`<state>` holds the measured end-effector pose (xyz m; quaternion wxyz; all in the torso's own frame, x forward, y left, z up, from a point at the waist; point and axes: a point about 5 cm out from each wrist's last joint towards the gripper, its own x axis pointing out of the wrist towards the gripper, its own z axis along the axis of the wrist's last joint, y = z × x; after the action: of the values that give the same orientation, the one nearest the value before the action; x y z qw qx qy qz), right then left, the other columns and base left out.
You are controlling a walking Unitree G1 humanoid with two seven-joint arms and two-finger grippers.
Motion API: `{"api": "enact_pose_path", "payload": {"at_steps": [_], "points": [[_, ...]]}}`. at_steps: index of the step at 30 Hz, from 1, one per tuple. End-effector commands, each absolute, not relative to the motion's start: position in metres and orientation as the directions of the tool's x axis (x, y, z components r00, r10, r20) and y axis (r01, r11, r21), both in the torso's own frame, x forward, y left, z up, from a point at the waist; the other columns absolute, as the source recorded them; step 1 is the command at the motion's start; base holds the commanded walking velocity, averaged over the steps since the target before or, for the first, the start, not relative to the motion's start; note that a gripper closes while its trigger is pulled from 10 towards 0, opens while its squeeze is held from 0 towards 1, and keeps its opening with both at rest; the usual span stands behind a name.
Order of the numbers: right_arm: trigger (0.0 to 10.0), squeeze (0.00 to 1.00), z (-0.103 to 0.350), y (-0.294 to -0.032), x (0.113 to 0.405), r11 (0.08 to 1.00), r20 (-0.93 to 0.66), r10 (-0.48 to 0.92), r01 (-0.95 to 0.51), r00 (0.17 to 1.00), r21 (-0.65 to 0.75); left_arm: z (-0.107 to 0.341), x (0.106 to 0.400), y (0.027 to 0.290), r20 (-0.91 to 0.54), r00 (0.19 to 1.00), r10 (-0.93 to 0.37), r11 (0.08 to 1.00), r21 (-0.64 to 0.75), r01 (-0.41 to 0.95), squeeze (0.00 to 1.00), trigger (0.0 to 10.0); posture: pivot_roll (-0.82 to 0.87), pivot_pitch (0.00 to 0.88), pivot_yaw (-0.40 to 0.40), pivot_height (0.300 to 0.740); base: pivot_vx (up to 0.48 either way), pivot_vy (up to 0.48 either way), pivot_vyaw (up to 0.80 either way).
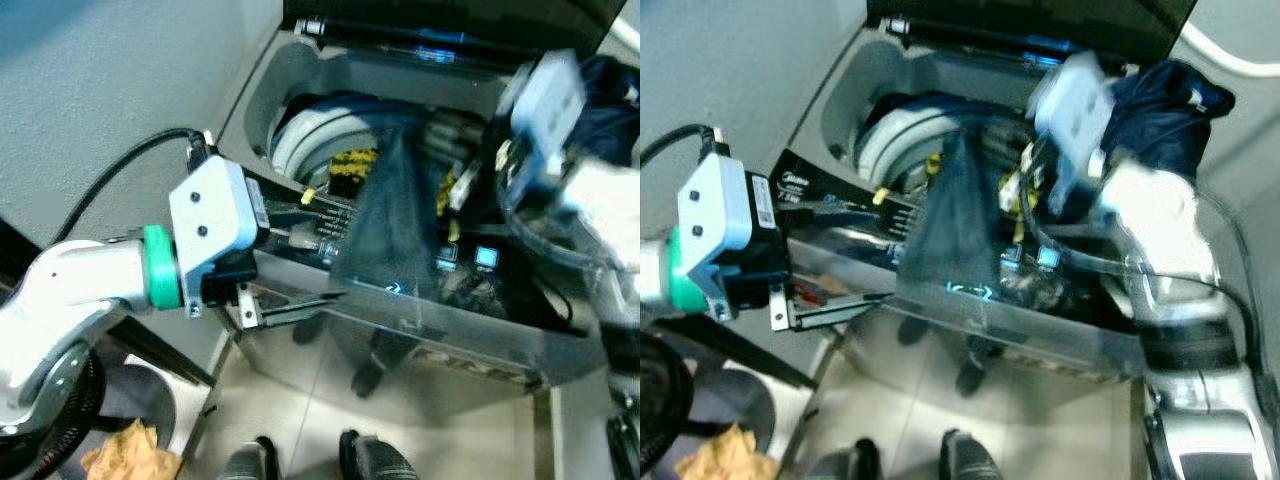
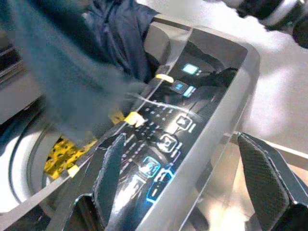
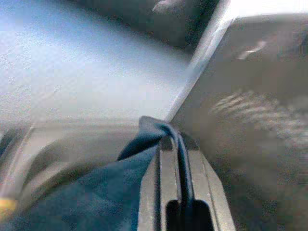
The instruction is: Clothes washing
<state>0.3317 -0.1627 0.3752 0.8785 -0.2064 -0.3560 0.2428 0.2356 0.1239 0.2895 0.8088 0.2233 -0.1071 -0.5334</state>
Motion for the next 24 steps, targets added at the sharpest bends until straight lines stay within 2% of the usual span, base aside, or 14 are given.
{"api": "enact_pose_path", "payload": {"at_steps": [1,2,4,7,12,13,14,15,16,17,20,21,22,24], "points": [[10.0,0.0,0.395,-0.172,0.338,0.88,0.681,0.374,-0.008,0.629,-0.475,0.289,0.234,0.121,-0.064,0.398,-0.915,0.322,0.477,0.818,0.0,10.0,0.01,0.146,0.066,0.74,0.0,0.0,0.0],[10.0,0.0,0.395,-0.172,0.338,0.88,0.681,0.374,-0.008,0.629,-0.475,0.289,0.234,0.121,-0.064,0.398,-0.915,0.322,0.477,0.818,0.0,10.0,0.01,0.146,0.066,0.74,0.0,0.0,0.0],[10.0,0.0,0.406,-0.175,0.34,0.876,0.756,0.26,0.183,0.601,-0.446,0.29,0.234,0.121,-0.059,0.404,-0.913,0.33,0.477,0.814,0.0,10.0,0.01,0.146,0.065,0.74,0.0,0.0,0.0],[10.0,0.0,0.404,-0.174,0.344,0.851,0.743,0.254,0.221,0.619,-0.476,0.29,0.234,0.121,-0.059,0.406,-0.912,0.331,0.477,0.814,0.0,10.0,0.01,0.146,0.062,0.74,0.0,0.0,0.0],[10.0,0.0,0.39,-0.169,0.351,0.816,0.663,0.32,0.159,0.676,-0.555,0.29,0.234,0.122,-0.059,0.408,-0.911,0.334,0.477,0.813,0.0,10.0,0.01,0.146,0.059,0.74,0.0,0.0,0.0],[10.0,0.0,0.374,-0.169,0.351,0.8,0.591,0.39,0.058,0.706,-0.597,0.289,0.234,0.122,-0.059,0.41,-0.91,0.336,0.475,0.813,0.0,10.0,0.0,0.143,0.06,0.74,0.0,0.0,0.0],[10.0,0.0,0.374,-0.169,0.351,0.8,0.591,0.39,0.058,0.706,-0.597,0.289,0.234,0.122,-0.059,0.41,-0.91,0.336,0.475,0.813,0.0,10.0,0.0,0.143,0.06,0.74,0.0,0.0,0.0],[10.0,1.0,0.359,-0.172,0.349,0.801,0.519,0.463,-0.089,0.718,-0.592,0.289,0.234,0.122,-0.058,0.411,-0.91,0.337,0.474,0.814,0.0,10.0,0.0,0.142,0.062,0.74,0.0,0.0,0.0],[10.0,1.0,0.359,-0.172,0.349,0.801,0.519,0.463,-0.089,0.718,-0.592,0.289,0.234,0.122,-0.058,0.411,-0.91,0.337,0.474,0.814,0.0,10.0,0.0,0.142,0.062,0.74,0.0,0.0,0.0],[10.0,1.0,0.349,-0.176,0.344,0.796,0.472,0.531,-0.223,0.703,-0.563,0.288,0.235,0.122,-0.058,0.411,-0.91,0.337,0.473,0.814,0.0,10.0,0.0,0.14,0.064,0.74,0.0,0.0,0.0],[10.0,1.0,0.341,-0.178,0.337,0.779,0.447,0.6,-0.358,0.663,-0.515,0.288,0.236,0.122,-0.057,0.41,-0.91,0.337,0.472,0.814,0.0,10.0,-0.01,0.138,0.067,0.74,0.0,0.0,0.0],[10.0,0.7,0.34,-0.178,0.336,0.777,0.448,0.61,-0.381,0.654,-0.502,0.288,0.236,0.121,-0.056,0.409,-0.911,0.337,0.472,0.814,0.0,10.0,-0.01,0.138,0.068,0.74,0.0,0.0,0.0],[10.0,0.0,0.339,-0.178,0.336,0.779,0.451,0.611,-0.39,0.65,-0.491,0.288,0.236,0.121,-0.056,0.409,-0.911,0.337,0.472,0.814,0.0,10.0,0.0,0.138,0.069,0.74,0.0,0.0,0.0],[10.0,0.0,0.338,-0.177,0.336,0.778,0.451,0.613,-0.397,0.649,-0.487,0.288,0.236,0.121,-0.055,0.409,-0.911,0.337,0.472,0.814,0.0,10.0,0.0,0.138,0.069,0.74,0.0,0.0,0.0]]}}
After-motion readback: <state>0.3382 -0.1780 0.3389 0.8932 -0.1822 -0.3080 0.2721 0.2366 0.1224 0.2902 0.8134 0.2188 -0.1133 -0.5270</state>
